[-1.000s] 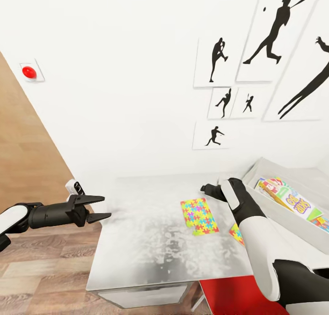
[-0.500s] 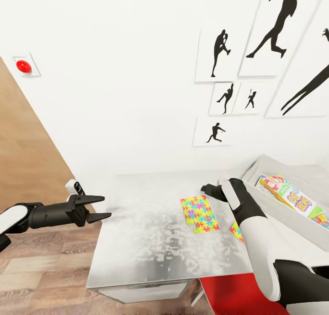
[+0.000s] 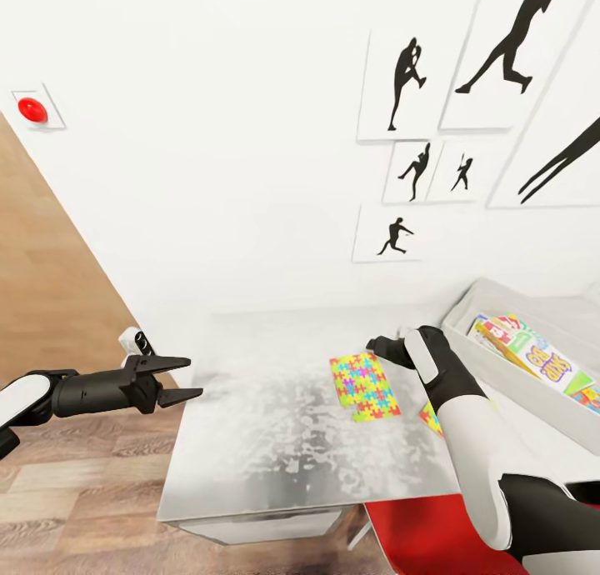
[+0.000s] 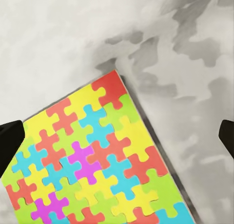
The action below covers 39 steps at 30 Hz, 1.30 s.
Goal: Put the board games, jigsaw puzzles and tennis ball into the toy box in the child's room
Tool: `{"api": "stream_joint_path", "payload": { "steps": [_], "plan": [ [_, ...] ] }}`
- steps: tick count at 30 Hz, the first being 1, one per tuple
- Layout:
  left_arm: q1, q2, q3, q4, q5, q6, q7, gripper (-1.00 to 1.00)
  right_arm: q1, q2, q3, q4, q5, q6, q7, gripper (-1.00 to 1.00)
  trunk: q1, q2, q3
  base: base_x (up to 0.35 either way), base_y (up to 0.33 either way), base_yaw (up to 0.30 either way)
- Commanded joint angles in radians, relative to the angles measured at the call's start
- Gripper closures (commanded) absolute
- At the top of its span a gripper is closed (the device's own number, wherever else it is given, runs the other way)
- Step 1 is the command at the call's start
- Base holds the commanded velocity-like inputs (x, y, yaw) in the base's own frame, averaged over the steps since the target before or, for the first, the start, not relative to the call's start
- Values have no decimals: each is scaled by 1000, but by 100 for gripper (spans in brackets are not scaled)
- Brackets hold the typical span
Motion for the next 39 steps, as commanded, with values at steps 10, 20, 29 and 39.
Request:
{"api": "stream_joint_path", "payload": {
  "steps": [10,20,29,39],
  "plan": [
    [-2,1,-2,1,-5,0,-10,-100,0,1,-4,0,-11,4,37,-100,1,-2,-18,0,0,0],
    [-2,1,-2,1,-5,0,-10,-100,-1,-4,-5,29,-8,3,67,-100,1,-2,-35,0,0,0],
    [-2,1,-2,2,-5,0,-10,-100,0,-5,-5,39,-6,2,69,-100,1,-2,-49,0,0,0],
    [-2,1,-2,2,-5,0,-10,-100,0,-5,-5,40,-7,2,69,-100,1,-2,-66,0,0,0]
  ]
}}
